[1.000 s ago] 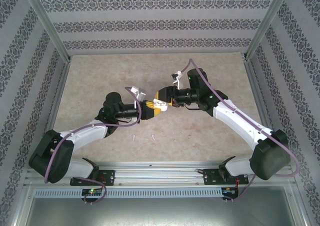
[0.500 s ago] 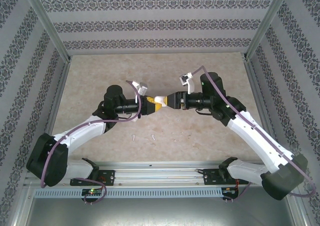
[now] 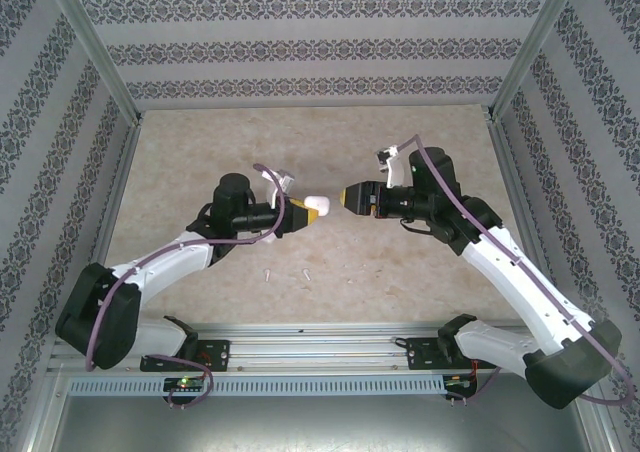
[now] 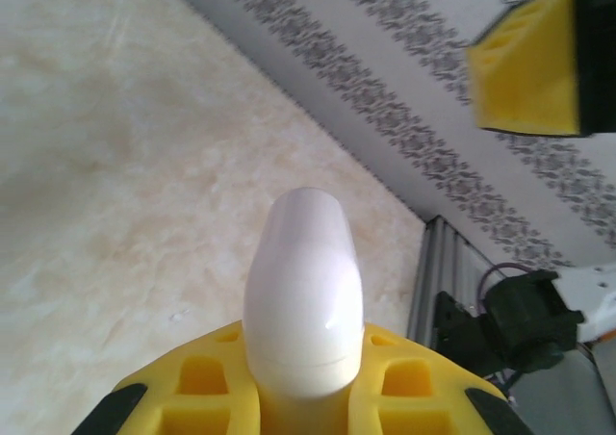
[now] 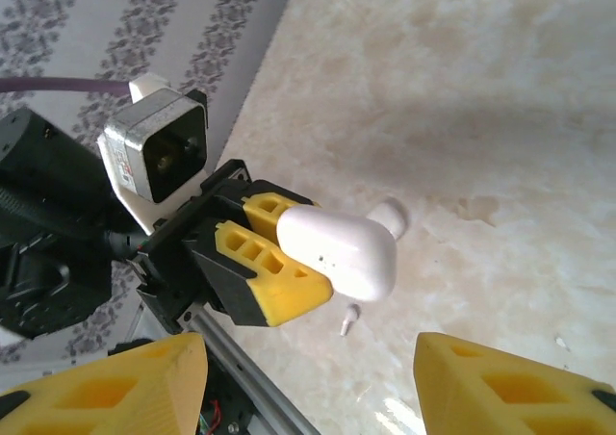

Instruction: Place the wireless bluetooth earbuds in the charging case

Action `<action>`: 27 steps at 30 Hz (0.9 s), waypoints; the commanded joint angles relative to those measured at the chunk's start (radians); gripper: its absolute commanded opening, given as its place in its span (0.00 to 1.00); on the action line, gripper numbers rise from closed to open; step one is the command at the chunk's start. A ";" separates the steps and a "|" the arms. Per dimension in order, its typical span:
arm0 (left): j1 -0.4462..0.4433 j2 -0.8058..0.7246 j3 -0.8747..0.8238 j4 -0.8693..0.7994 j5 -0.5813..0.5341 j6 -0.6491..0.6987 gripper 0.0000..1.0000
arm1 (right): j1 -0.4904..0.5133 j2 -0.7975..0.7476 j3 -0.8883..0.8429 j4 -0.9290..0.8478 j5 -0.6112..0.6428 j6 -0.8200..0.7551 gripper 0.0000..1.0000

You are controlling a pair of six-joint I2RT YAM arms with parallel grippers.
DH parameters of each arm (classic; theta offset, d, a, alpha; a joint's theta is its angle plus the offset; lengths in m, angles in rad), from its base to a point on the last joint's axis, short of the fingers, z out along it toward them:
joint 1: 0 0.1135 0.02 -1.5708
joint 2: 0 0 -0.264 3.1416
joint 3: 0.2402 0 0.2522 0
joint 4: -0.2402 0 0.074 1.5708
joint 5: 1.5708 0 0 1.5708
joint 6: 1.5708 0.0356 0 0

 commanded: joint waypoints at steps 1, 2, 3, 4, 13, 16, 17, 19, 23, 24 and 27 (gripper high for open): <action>0.031 0.077 0.057 -0.161 -0.121 -0.050 0.00 | -0.009 0.020 -0.070 -0.031 0.070 0.078 0.58; 0.046 0.114 0.079 -0.199 -0.131 -0.085 0.00 | -0.008 0.027 -0.092 -0.027 0.075 0.097 0.58; 0.062 0.149 0.102 -0.224 -0.124 -0.109 0.00 | -0.007 0.032 -0.110 -0.022 0.081 0.113 0.58; 0.080 0.193 0.132 -0.256 -0.106 -0.131 0.00 | -0.004 0.037 -0.127 -0.016 0.082 0.126 0.57; 0.120 0.470 0.315 -0.333 -0.116 -0.128 0.09 | 0.071 0.105 -0.193 0.033 0.114 0.166 0.57; 0.120 0.541 0.359 -0.345 -0.127 -0.136 0.13 | 0.081 0.142 -0.189 0.052 0.109 0.166 0.57; 0.119 0.558 0.371 -0.357 -0.139 -0.134 0.13 | 0.080 0.156 -0.184 0.057 0.105 0.164 0.57; 0.118 0.579 0.391 -0.383 -0.172 -0.119 0.14 | 0.081 0.184 -0.168 0.060 0.098 0.160 0.57; 0.119 0.596 0.451 -0.516 -0.285 -0.044 0.24 | 0.090 0.222 -0.139 0.063 0.103 0.158 0.57; 0.119 0.596 0.463 -0.549 -0.310 -0.022 0.28 | 0.091 0.229 -0.137 0.064 0.106 0.159 0.57; 0.123 0.583 0.490 -0.638 -0.374 0.046 0.37 | 0.094 0.242 -0.130 0.061 0.109 0.162 0.57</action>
